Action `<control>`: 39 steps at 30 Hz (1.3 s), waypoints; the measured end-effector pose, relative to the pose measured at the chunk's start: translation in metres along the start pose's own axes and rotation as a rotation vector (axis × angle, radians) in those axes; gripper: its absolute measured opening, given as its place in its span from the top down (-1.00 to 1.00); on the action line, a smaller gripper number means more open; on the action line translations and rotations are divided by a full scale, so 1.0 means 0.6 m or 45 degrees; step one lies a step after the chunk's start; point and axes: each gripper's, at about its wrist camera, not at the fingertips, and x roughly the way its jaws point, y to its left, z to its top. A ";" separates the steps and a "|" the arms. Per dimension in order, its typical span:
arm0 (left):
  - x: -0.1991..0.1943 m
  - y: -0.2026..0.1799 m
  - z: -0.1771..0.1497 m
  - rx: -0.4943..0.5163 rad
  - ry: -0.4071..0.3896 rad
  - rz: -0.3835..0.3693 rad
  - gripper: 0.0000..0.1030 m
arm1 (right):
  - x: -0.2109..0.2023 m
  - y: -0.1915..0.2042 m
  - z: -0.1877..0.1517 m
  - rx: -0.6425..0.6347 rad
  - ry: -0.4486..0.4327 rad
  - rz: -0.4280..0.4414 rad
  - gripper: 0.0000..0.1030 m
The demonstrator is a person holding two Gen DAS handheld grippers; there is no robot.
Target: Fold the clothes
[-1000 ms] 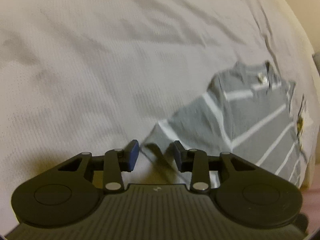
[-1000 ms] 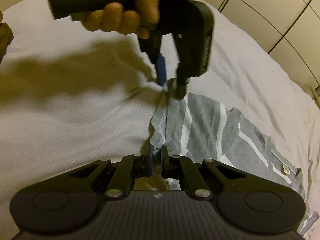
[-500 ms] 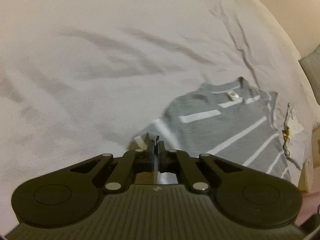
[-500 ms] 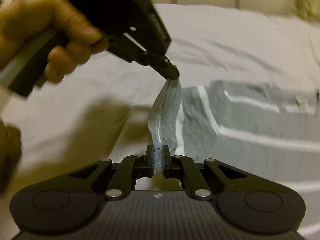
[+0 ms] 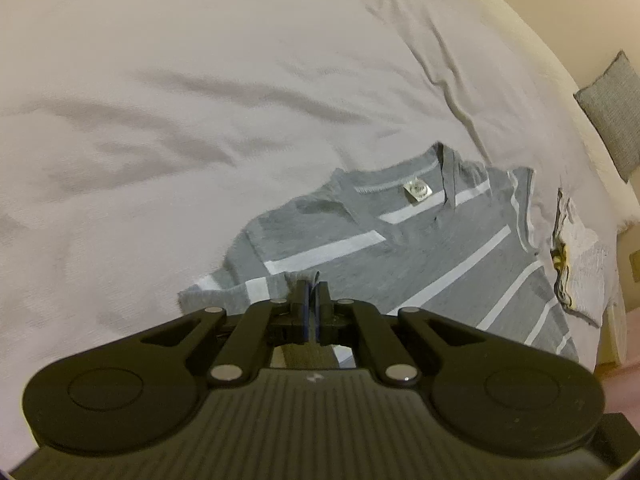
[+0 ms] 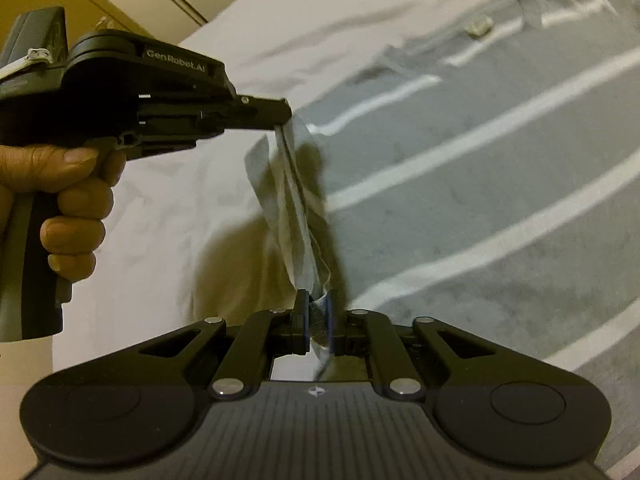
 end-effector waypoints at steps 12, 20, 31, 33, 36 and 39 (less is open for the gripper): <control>-0.047 0.047 0.002 -0.052 -0.093 -0.002 0.51 | -0.025 -0.027 0.001 0.007 -0.013 -0.039 0.54; -0.015 0.115 -0.028 -0.196 0.002 0.021 0.42 | -0.033 -0.001 -0.022 -0.155 0.024 0.008 0.54; 0.007 0.117 0.023 -0.083 -0.071 0.059 1.00 | 0.025 0.057 -0.069 -0.507 0.251 0.038 0.32; 0.005 0.122 0.035 -0.071 -0.073 0.072 1.00 | 0.023 0.053 -0.066 -0.474 0.245 0.041 0.36; -0.005 0.127 0.038 -0.088 -0.083 0.061 1.00 | 0.021 0.037 -0.052 -0.370 0.185 0.027 0.33; -0.016 0.131 0.019 -0.131 -0.072 0.049 0.54 | 0.027 0.020 -0.039 -0.266 0.151 0.020 0.33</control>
